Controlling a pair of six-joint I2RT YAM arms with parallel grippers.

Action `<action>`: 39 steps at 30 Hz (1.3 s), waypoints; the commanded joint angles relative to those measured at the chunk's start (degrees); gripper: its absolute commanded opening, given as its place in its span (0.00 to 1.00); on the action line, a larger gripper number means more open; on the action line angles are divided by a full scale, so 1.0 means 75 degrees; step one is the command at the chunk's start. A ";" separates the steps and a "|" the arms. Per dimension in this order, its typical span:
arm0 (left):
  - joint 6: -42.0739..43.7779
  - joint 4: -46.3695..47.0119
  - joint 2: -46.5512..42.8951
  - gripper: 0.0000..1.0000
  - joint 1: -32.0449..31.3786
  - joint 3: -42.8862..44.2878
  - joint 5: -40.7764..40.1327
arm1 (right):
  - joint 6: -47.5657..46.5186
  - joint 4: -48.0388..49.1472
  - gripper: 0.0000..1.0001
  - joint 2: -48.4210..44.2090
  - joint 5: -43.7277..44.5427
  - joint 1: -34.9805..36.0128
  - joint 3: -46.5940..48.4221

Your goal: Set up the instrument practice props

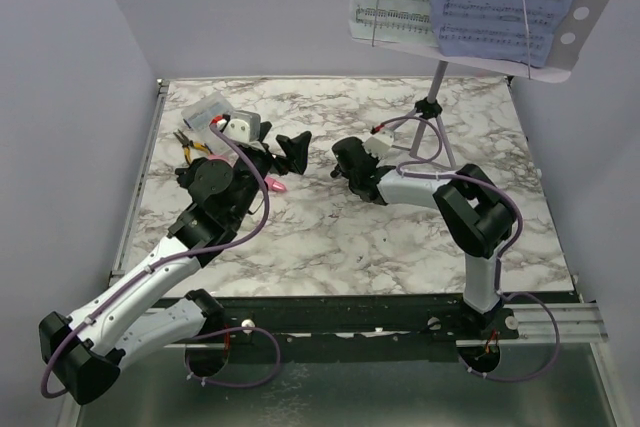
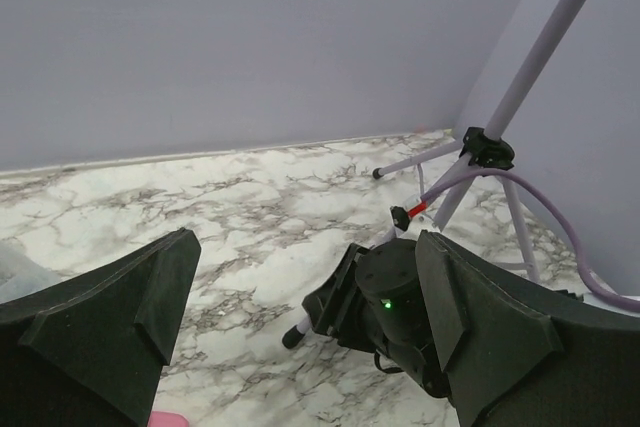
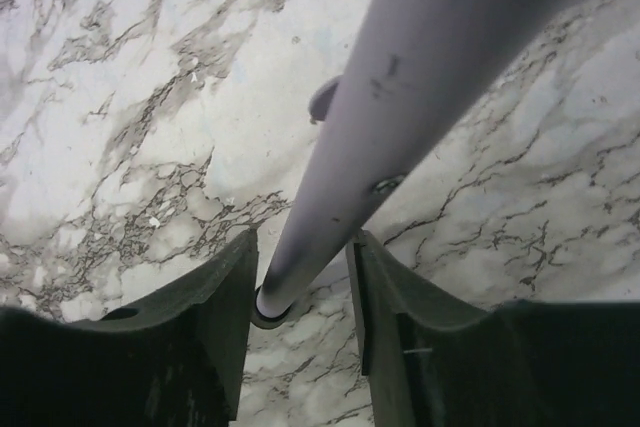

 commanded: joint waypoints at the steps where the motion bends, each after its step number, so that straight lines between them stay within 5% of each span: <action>1: 0.0034 0.0140 0.0052 0.99 0.0025 -0.0005 -0.0063 | -0.1338 0.1616 0.43 -0.0017 -0.0145 0.0000 -0.0594; 9: 0.0000 0.0129 0.0112 0.99 0.0017 0.0000 0.0066 | -0.2357 0.2823 0.11 -0.0332 -0.1036 -0.0043 -0.1578; 27: -0.0224 0.0067 0.0288 0.98 0.0020 0.0038 0.0359 | -0.3500 0.4756 0.04 -0.2344 -0.1849 -0.0601 -0.5013; 34: -0.0289 0.0070 0.0335 0.98 0.0017 0.0047 0.0426 | -0.3748 0.4465 0.20 -0.3628 -0.1614 -0.0894 -0.5961; 39: -0.0372 0.0046 0.0294 0.98 0.0020 0.0054 0.0545 | -0.3275 0.3446 0.51 -0.4750 -0.0765 -0.0921 -0.6267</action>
